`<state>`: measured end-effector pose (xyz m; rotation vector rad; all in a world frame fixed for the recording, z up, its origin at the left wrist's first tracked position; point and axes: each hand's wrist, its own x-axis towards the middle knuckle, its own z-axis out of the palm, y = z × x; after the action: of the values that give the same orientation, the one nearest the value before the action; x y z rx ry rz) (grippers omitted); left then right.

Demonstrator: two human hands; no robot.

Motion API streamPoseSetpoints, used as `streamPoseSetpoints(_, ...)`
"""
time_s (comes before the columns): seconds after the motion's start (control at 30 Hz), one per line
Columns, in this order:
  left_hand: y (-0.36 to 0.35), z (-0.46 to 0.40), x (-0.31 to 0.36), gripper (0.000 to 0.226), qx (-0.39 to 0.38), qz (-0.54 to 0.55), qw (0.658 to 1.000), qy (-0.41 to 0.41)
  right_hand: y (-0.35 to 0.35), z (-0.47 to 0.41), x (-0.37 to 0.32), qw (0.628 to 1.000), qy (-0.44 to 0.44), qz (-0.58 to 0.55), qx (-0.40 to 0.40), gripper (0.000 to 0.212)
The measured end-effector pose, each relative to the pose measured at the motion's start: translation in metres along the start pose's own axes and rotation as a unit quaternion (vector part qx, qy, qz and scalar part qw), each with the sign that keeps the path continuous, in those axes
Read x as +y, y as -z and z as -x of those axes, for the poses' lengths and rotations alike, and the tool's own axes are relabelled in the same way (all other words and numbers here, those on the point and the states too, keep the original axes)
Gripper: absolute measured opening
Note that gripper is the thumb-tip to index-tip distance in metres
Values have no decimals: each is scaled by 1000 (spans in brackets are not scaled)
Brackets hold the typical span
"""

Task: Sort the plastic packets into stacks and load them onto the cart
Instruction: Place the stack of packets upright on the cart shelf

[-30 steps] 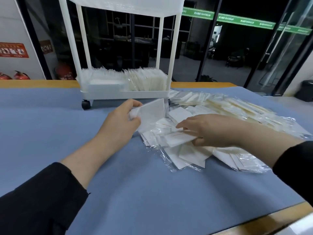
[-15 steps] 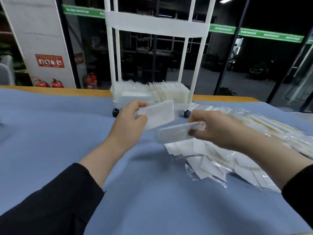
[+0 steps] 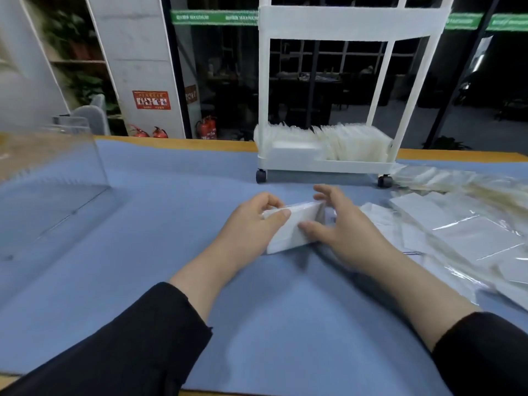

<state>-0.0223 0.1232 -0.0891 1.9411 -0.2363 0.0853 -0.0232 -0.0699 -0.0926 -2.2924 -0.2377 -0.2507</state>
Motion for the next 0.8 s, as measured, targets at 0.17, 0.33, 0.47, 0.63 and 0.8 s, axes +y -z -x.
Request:
streamPoseSetpoints(0.17, 2, 0, 3, 23, -53, -69, 996, -24, 5, 5, 2, 1000, -14, -21, -19, 42)
streamPoseSetpoints(0.33, 9, -4, 2, 26, -40, -78, 995, -37, 7, 1, 2, 996, 7, -80, 32, 29)
streamPoseSetpoints(0.47, 11, -9, 2, 30, -8, 129, 992, 16, 11, -2, -1, 983, 10, -161, 89, 28)
streamPoseSetpoints(0.63, -3, -12, 2, 13, -37, 358, 930, 75, 17, -1, -3, 943, -35, -289, 159, 24)
streamPoseSetpoints(0.8, -37, -20, 17, 14, -23, 385, 920, 73, 17, -2, -4, 911, -90, -384, 118, 22)
